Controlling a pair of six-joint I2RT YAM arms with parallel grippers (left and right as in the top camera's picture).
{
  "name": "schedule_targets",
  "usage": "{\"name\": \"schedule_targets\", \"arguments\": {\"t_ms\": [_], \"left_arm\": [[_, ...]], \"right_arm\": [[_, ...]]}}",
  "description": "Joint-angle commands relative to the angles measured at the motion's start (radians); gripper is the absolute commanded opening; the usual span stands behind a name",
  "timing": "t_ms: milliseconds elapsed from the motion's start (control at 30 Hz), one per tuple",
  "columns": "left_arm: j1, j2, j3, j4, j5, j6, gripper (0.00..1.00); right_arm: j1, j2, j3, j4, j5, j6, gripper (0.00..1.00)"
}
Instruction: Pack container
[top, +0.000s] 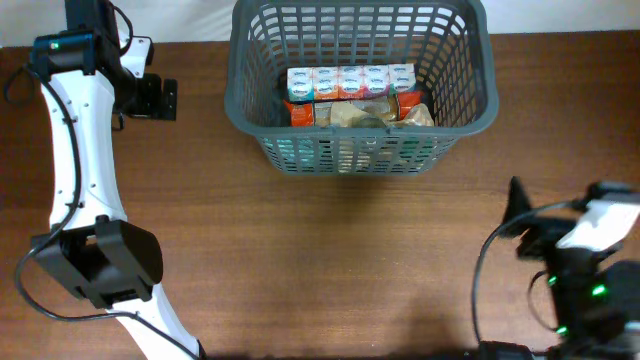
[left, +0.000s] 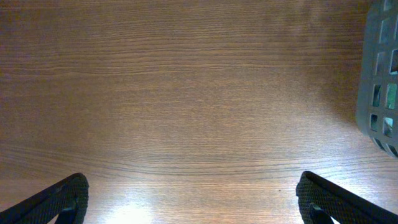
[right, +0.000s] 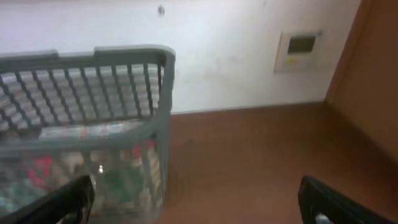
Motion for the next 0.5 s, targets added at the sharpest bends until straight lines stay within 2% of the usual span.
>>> {"name": "schedule_targets", "arguments": {"t_ms": [0,333,467], "left_arm": [[0.006,-0.002,-0.003,0.0,0.011,-0.016,0.99],[0.006,-0.002,-0.003,0.0,0.011,-0.016,0.99],[0.006,-0.002,-0.003,0.0,0.011,-0.016,0.99]], "right_arm": [[0.013,-0.118,-0.158,0.031,0.023,0.0,0.99],[0.031,-0.429,-0.472,0.078,0.016,0.003,0.99],[0.065,-0.428,-0.536,0.087,0.016,0.003,0.99]]}}
